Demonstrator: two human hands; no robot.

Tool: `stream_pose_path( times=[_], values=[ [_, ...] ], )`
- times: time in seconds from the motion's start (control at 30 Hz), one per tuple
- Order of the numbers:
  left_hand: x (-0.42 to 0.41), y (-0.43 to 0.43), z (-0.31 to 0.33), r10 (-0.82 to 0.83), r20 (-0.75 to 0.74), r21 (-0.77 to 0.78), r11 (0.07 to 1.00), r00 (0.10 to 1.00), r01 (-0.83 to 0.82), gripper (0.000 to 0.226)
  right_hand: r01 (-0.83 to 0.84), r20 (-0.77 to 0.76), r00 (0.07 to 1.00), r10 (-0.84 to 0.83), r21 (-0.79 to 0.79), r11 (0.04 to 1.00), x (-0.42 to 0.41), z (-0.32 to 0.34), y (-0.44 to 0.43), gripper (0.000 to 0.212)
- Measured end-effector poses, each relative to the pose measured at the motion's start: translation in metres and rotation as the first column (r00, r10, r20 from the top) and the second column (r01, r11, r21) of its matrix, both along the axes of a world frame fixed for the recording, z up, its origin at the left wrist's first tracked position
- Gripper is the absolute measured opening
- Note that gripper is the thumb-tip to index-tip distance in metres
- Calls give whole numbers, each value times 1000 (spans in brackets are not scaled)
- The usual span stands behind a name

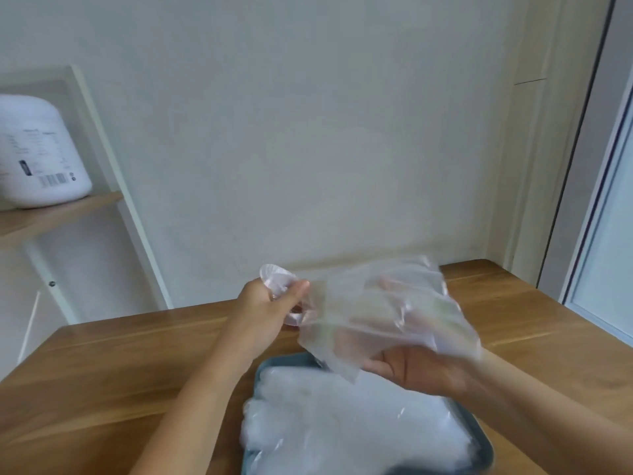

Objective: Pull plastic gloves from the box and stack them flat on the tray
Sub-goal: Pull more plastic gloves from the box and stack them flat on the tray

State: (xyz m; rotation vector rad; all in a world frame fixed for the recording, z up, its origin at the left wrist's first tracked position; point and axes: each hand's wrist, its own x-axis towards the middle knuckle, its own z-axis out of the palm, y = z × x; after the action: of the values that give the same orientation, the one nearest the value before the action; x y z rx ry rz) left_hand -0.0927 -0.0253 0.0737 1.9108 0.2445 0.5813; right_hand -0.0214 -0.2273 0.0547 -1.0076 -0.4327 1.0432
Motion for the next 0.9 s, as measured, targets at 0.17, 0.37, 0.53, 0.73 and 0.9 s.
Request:
stream_pose_path(
  times=[0.17, 0.37, 0.53, 0.73, 0.9],
  values=[
    [-24, 10, -13, 91, -32, -100, 991, 995, -94, 24, 115, -99, 989, -113, 10, 993, -9, -7, -14, 99],
    [-48, 20, -14, 25, -111, -82, 996, 994, -34, 36, 112, 29, 993, -113, 9, 994, -25, 17, -10, 85],
    [-64, 42, -10, 22, -174, -179, 982, 984, -53, 32, 144, 166, 978, -123, -126, 981, -36, 16, 13, 21],
    [-67, 62, -18, -63, -310, -220, 975, 949, -7, 25, 255, 337, 928, -158, -267, 929, -37, 8, 11, 10],
    [-55, 67, -35, -23, -383, -46, 999, 923, 5, 14, 348, 534, 843, -65, -450, 822, -28, -8, -12, 13]
  ],
)
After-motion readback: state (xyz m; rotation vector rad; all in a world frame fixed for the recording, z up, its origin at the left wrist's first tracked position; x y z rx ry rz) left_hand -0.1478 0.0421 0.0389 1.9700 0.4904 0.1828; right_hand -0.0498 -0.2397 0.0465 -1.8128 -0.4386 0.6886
